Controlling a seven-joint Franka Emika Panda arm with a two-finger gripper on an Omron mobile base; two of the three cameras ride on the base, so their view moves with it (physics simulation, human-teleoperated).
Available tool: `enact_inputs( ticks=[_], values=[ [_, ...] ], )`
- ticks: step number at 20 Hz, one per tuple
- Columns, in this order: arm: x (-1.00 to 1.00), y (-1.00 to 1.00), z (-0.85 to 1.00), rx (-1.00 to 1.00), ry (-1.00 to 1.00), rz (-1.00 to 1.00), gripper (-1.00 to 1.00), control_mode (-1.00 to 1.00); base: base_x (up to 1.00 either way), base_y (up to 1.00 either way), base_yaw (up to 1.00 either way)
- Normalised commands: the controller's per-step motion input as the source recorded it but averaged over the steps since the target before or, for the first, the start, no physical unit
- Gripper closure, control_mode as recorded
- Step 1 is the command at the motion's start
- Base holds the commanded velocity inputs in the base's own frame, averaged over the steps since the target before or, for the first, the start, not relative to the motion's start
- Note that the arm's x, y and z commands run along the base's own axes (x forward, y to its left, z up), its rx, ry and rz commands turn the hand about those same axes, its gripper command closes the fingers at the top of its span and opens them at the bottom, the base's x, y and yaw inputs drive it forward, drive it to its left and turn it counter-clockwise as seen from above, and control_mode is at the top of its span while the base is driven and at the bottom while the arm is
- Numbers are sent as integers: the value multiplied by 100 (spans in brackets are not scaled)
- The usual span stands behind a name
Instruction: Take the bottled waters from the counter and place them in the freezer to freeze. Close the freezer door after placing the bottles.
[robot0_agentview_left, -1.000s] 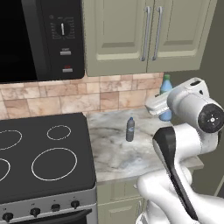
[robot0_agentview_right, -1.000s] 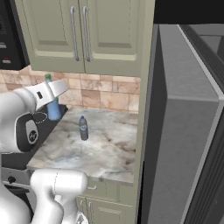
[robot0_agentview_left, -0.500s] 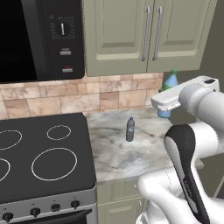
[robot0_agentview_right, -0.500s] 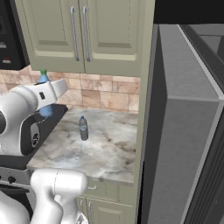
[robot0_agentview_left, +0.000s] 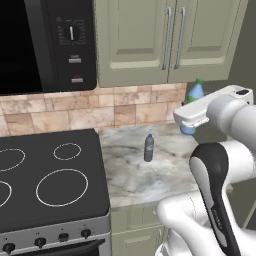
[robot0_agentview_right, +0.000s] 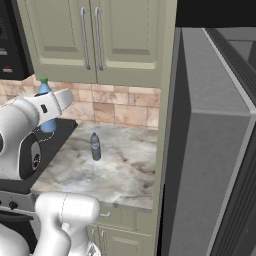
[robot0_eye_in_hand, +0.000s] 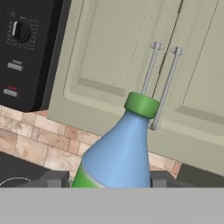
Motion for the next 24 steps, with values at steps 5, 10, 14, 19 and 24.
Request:
enact_inputs(
  ticks=[5,10,14,19,24],
  values=[
    [0,1,-40,0,-13,4,100,-100,0,0,0],
    [-10,1,-24,0,-13,5,100,-100,0,0,0],
    [0,0,0,0,0,0,100,100,-91,13,2],
    [0,0,0,0,0,0,100,100,-100,44,0],
    [0,0,0,0,0,0,100,100,-100,18,0]
  ],
)
